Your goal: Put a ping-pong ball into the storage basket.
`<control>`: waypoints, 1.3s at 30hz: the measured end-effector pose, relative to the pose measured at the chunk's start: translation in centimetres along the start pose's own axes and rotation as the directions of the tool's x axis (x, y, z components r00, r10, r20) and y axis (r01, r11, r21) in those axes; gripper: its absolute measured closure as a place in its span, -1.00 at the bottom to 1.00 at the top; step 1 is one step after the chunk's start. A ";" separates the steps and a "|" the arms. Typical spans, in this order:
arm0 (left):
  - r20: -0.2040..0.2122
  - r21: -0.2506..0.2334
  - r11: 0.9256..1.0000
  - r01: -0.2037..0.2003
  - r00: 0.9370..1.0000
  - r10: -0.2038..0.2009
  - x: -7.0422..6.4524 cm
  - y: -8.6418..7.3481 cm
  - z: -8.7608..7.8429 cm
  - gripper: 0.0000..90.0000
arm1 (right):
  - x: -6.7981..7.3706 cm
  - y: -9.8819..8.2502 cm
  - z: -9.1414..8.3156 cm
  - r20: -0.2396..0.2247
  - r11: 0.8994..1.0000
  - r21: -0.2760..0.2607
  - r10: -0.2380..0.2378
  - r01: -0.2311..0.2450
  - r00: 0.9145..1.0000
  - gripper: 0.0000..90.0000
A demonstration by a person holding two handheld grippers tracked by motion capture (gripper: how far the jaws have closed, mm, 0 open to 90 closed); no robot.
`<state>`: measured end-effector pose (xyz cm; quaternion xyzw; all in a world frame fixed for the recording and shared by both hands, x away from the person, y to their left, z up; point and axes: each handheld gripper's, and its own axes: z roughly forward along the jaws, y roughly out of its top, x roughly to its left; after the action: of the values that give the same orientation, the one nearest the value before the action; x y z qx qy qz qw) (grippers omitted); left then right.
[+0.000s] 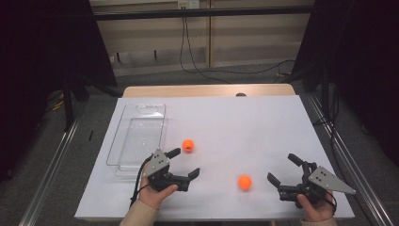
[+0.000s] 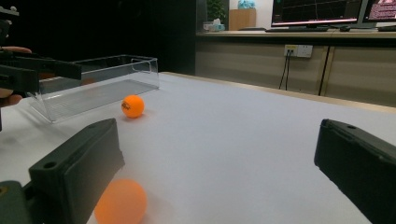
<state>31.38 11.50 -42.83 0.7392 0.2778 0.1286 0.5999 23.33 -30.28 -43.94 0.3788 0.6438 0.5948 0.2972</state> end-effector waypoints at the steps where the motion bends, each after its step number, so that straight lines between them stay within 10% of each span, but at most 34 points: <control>1: 0.005 0.005 1.000 -0.004 1.000 0.004 0.1 0.1 0.1 -0.96 | 0.0 0.0 0.0 -0.001 1.000 0.000 -0.001 0.001 1.000 -1.00; 39: 0.088 0.084 0.996 -0.025 0.996 0.018 -1.7 0.7 4.2 -0.96 | -0.1 0.1 0.3 -0.002 1.000 -0.002 -0.007 0.007 1.000 -1.00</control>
<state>32.34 7.00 -42.95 0.7719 0.2484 0.0906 0.5782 23.60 -30.19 -43.87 0.3753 0.6448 0.5949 0.2991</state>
